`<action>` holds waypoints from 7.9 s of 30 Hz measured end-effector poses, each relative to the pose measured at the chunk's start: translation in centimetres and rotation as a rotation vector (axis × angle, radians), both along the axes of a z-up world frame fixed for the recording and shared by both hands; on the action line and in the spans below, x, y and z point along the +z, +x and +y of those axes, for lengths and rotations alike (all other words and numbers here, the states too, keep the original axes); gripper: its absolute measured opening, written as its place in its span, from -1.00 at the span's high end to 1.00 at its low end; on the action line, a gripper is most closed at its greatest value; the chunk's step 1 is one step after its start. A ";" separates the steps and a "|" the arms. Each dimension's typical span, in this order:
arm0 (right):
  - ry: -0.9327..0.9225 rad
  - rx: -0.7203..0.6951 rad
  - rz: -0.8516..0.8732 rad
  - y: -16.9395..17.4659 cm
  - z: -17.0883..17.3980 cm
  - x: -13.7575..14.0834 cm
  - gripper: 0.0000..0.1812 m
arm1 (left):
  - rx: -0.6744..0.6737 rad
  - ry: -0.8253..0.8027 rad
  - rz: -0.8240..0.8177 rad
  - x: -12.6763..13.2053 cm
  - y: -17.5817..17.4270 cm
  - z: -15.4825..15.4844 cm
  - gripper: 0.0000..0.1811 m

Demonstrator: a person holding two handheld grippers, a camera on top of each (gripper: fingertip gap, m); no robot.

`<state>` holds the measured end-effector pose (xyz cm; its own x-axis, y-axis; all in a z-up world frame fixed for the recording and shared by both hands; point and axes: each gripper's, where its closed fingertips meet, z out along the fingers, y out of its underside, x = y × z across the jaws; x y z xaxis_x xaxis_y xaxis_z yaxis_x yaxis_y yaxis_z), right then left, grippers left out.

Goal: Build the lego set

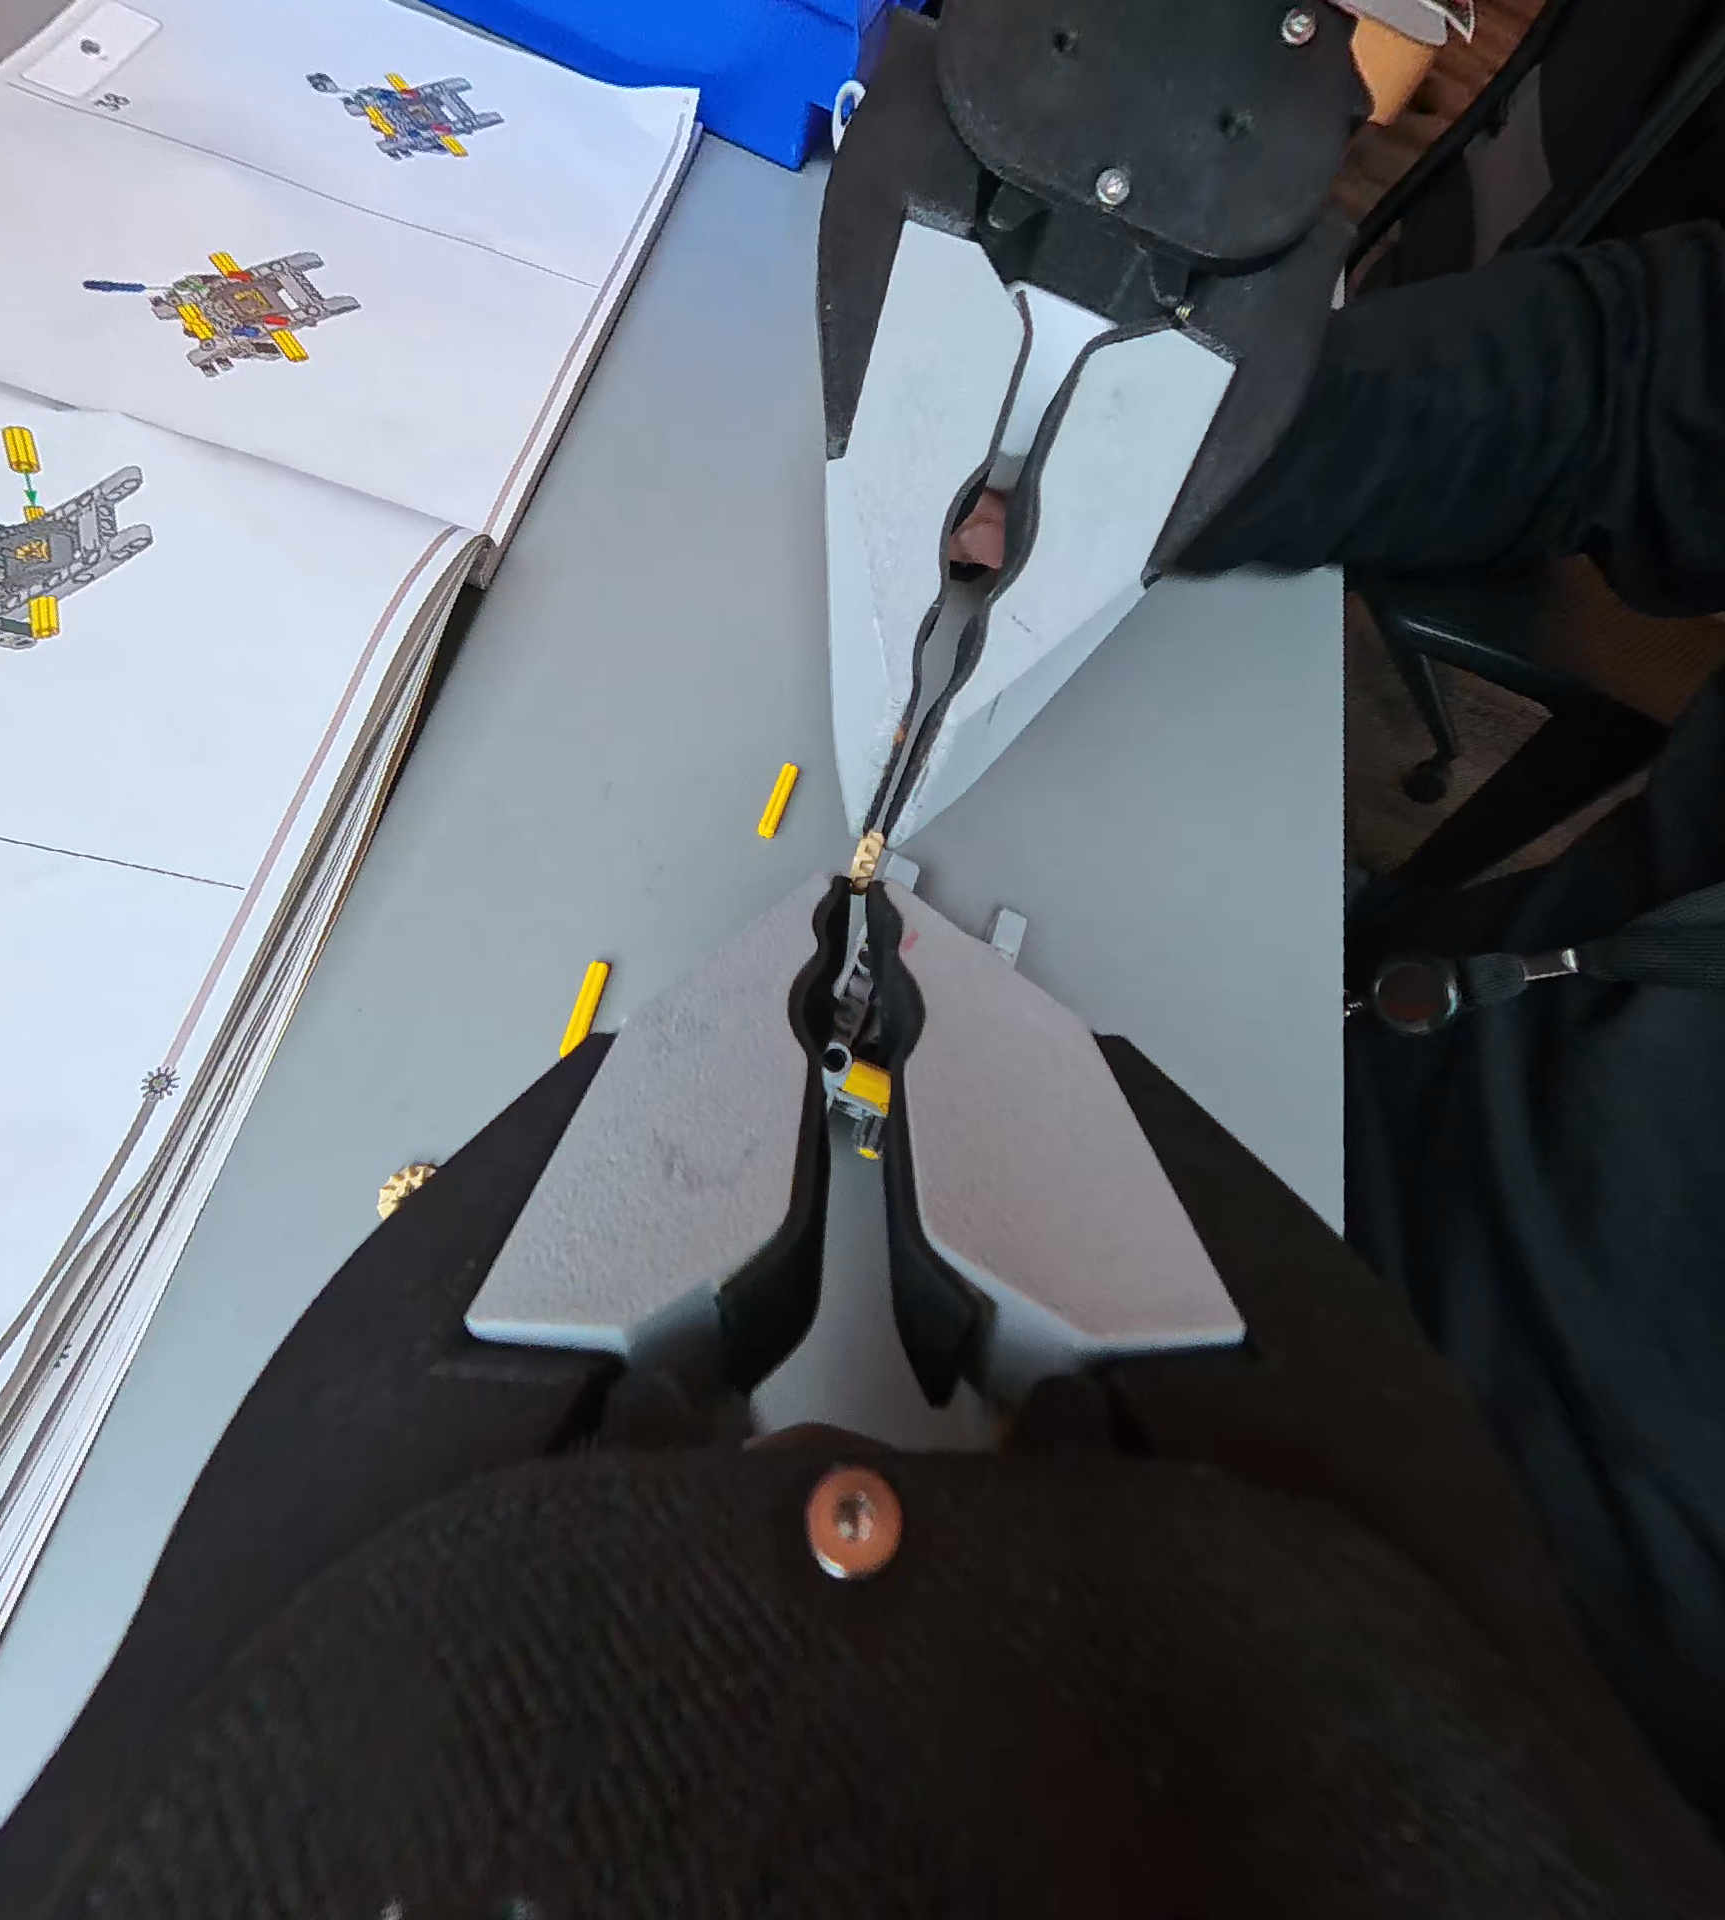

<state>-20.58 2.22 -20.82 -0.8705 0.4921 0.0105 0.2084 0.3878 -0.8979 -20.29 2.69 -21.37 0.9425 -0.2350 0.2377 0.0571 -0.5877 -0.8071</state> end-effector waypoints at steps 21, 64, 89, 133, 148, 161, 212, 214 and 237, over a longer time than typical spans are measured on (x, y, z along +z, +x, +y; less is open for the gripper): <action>0.190 -0.046 0.218 0.1 0.4 -0.1 1.00 | -0.055 0.093 0.520 -0.2 -0.1 0.7 1.00; 0.221 -0.140 0.271 -0.4 1.6 0.0 1.00 | 0.395 0.261 0.547 1.0 -12.2 -3.5 0.84; 0.160 -0.196 0.238 -1.8 3.2 0.5 1.00 | 0.401 0.284 0.600 1.2 -12.0 -3.4 0.89; 0.171 -0.164 0.201 -1.5 2.7 -0.5 1.00 | 0.343 0.209 0.728 -0.2 -11.2 -3.0 0.95; 0.161 -0.208 0.193 -2.0 3.7 -0.5 1.00 | 0.492 -0.129 0.694 1.0 -16.6 -9.9 0.96; 0.173 -0.162 0.201 -1.4 2.6 -0.6 1.00 | 0.781 -0.622 0.097 -4.2 -26.6 -29.0 0.64; 0.171 -0.157 0.215 -1.0 2.6 -0.1 1.00 | 0.580 -0.819 -0.011 -4.3 -23.2 -29.2 0.88; 0.181 -0.155 0.217 -1.0 2.5 -0.2 1.00 | 0.564 -0.862 0.008 -5.0 -22.9 -29.6 0.89; 0.176 -0.158 0.207 -1.1 2.7 -0.4 1.00 | 0.599 -0.789 0.132 -1.5 -25.4 -27.9 0.84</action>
